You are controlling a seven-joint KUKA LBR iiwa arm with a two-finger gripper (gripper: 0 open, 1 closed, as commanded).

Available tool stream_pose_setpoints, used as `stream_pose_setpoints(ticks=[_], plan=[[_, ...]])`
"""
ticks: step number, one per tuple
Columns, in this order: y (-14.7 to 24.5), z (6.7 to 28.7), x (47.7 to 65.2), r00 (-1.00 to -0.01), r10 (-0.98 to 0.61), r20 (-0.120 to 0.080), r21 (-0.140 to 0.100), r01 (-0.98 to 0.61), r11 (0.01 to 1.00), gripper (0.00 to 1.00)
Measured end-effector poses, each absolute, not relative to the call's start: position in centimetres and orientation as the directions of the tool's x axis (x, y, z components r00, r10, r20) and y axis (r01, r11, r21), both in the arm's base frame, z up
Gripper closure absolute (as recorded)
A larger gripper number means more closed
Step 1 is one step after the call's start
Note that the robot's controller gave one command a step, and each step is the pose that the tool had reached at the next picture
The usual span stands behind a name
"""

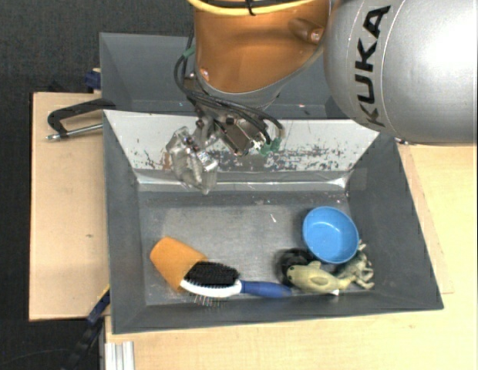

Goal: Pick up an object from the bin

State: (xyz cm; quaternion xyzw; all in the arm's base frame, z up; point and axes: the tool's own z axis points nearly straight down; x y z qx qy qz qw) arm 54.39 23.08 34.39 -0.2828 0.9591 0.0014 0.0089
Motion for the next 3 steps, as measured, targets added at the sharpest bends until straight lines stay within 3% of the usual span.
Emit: stream_pose_setpoints(ticks=[1, 2, 3], plan=[[17.4, 22.7, 49.9, -0.625, -0.781, 0.003, 0.002, -0.781, 0.625, 1.00], [17.6, 23.0, 50.0, -0.625, -0.781, -0.002, 0.000, -0.781, 0.625, 0.00], [21.4, 14.1, 50.3, -0.767, -0.641, 0.003, 0.004, -0.641, 0.767, 0.00]])
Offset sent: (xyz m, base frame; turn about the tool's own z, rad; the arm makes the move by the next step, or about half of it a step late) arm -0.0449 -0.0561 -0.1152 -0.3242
